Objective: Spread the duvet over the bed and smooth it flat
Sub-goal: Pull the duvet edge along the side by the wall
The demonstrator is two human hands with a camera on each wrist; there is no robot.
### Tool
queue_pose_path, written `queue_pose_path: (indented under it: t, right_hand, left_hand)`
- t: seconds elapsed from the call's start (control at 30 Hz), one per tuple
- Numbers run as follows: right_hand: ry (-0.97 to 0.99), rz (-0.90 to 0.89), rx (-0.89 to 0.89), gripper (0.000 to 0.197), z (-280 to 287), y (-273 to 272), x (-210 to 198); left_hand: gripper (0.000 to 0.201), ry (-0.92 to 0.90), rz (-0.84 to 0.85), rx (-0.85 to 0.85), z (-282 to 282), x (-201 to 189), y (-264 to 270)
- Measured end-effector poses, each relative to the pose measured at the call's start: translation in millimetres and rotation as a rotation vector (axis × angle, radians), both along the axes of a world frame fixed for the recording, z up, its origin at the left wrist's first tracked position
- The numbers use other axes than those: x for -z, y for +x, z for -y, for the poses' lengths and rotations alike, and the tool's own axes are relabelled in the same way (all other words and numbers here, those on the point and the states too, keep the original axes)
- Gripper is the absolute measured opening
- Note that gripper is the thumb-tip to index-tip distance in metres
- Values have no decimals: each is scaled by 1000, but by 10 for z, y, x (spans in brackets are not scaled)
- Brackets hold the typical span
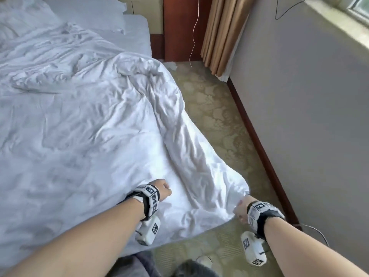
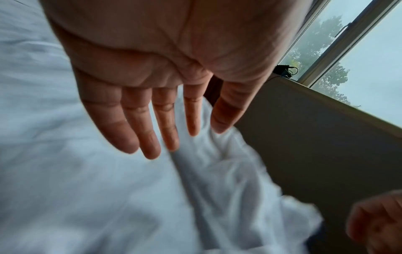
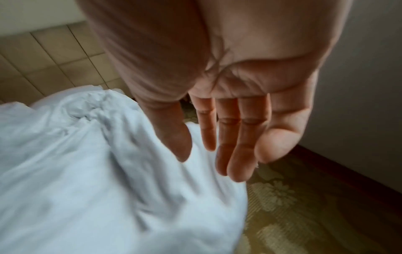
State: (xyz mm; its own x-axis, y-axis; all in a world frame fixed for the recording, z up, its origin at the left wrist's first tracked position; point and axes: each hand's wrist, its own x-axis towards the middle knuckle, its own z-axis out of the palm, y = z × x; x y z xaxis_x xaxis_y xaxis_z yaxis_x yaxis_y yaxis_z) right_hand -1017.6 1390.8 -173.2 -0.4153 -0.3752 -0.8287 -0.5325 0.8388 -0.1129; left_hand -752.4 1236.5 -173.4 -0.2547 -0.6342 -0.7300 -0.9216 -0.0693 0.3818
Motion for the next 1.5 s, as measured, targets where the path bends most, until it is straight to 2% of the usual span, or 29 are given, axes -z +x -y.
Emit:
queue_pose_path:
  t: [0.07, 0.17, 0.23, 0.3, 0.4, 0.5, 0.7, 0.83, 0.9, 1.03, 1.27, 1.5]
  right_hand:
    - [-25, 24, -13, 15, 70, -3, -68]
    - [-138, 33, 70, 13, 247, -87, -213]
    - [-192, 36, 74, 7, 374, -130, -373]
    - [-237, 25, 29, 7, 528, -192, -559]
    - [-261, 43, -63, 7, 754, -181, -656]
    - [-272, 93, -110, 6, 1149, -156, -706]
    - [-295, 96, -296, 2, 2279, -112, -969]
    - [-360, 71, -374, 10, 3060, -173, -1290]
    - [-389, 66, -387, 14, 3398, -222, -1379]
    - [-404, 93, -417, 20, 3971, -363, -1384]
    - [-385, 136, -501, 15, 5238, -957, -1196]
    - [-367, 100, -671, 11, 6872, -1787, -1503]
  left_hand:
    - [23, 15, 3, 3, -108, -36, -191]
    - [25, -6, 22, 56, -111, -112, -417]
    - [19, -28, 25, 56, -45, -156, -518]
    - [15, -61, 7, 22, 54, -227, -594]
    - [20, -77, -11, -12, 170, -317, -595]
    - [6, -48, -34, -63, 395, -384, -571]
    - [2, -63, -106, -228, 1310, -481, -537]
    - [5, -85, -203, -358, 1951, -656, -667]
    - [1, -88, -226, -381, 2222, -760, -777]
    - [11, -82, -273, -403, 2715, -851, -1085]
    - [13, -53, -263, -460, 3843, -727, -1863]
    - [8, -78, -302, -675, 5243, -1034, -2489]
